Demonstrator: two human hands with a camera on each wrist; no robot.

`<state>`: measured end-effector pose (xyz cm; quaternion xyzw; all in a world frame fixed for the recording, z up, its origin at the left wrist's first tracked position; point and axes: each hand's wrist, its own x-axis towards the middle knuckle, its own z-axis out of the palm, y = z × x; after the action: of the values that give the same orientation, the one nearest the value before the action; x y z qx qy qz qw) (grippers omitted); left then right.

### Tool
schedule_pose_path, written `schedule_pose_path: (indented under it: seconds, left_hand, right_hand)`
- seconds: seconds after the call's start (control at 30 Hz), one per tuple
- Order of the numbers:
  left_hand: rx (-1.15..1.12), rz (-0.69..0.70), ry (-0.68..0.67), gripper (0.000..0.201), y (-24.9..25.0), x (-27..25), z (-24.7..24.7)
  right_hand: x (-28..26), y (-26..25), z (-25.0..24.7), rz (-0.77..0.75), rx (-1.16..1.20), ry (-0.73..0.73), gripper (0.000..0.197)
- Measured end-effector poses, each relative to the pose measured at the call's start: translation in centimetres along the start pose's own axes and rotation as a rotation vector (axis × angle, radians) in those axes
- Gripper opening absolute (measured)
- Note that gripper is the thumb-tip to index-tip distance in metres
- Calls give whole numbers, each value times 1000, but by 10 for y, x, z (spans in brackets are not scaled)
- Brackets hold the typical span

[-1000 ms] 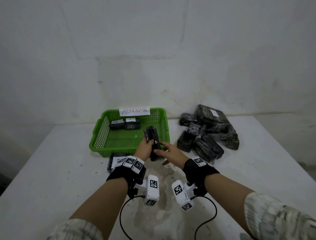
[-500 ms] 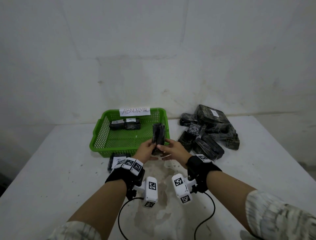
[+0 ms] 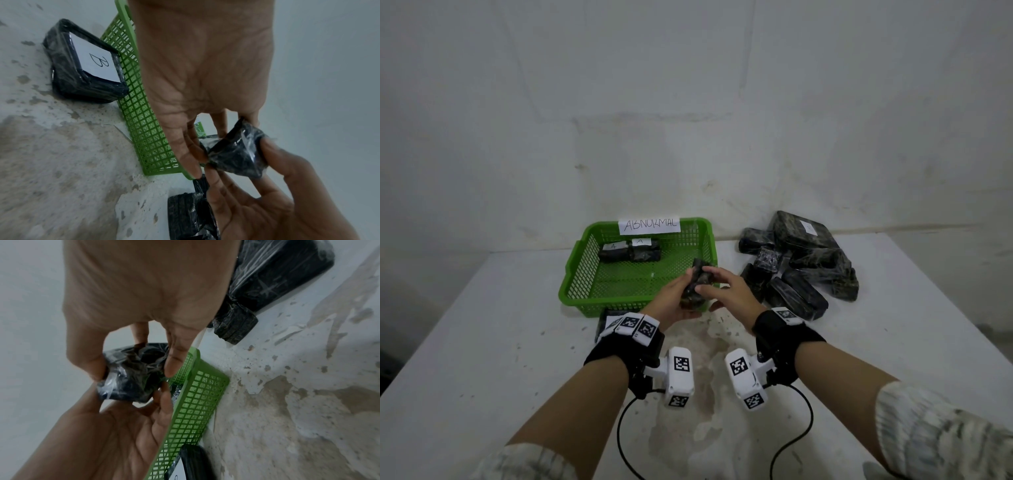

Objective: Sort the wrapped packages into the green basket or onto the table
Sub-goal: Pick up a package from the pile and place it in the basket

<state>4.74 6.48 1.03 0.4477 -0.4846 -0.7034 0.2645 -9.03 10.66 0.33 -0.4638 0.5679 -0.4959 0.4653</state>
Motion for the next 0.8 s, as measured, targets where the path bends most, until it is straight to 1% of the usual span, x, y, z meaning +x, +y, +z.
schedule_pose_path:
  seconds: [0.07, 0.13, 0.2, 0.3, 0.4, 0.47, 0.5, 0.57, 0.63, 0.7, 0.73, 0.8]
  left_hand:
    - [1, 1, -5, 39, 0, -1, -2]
    - [6, 10, -8, 40, 0, -1, -4]
    - [4, 20, 2, 36, 0, -1, -6]
    - [1, 30, 11, 33, 1, 0, -7]
    - [7, 29, 23, 37, -2, 3, -7]
    - [8, 31, 62, 29, -2, 4, -5]
    - [-11, 30, 94, 26, -1, 4, -4]
    - [-101, 17, 153, 29, 4, 6, -6]
    - [-213, 18, 160, 40, 9, 8, -10]
    - [-244, 59, 145, 56, 11, 9, -15]
    - [-227, 96, 129, 58, 13, 9, -16]
    - [-168, 164, 79, 53, 14, 9, -16]
  right_hand:
    - [2, 2, 3, -28, -45, 48, 43]
    - [3, 2, 4, -43, -71, 47, 42]
    - [3, 2, 3, -26, -65, 1, 49]
    - [4, 3, 2, 1, -93, -58, 68]
    - [6, 9, 3, -54, -279, -65, 78]
    - [2, 9, 3, -102, -309, -114, 78]
    - [0, 8, 1, -125, -297, -143, 76]
    - [-5, 7, -2, -144, -265, -197, 71]
    - [-8, 9, -5, -113, -244, -215, 62]
    - [-8, 7, -7, -29, -142, -210, 54]
    - [-8, 4, -8, 29, -44, -199, 51]
    - [-7, 0, -9, 138, 142, -151, 44]
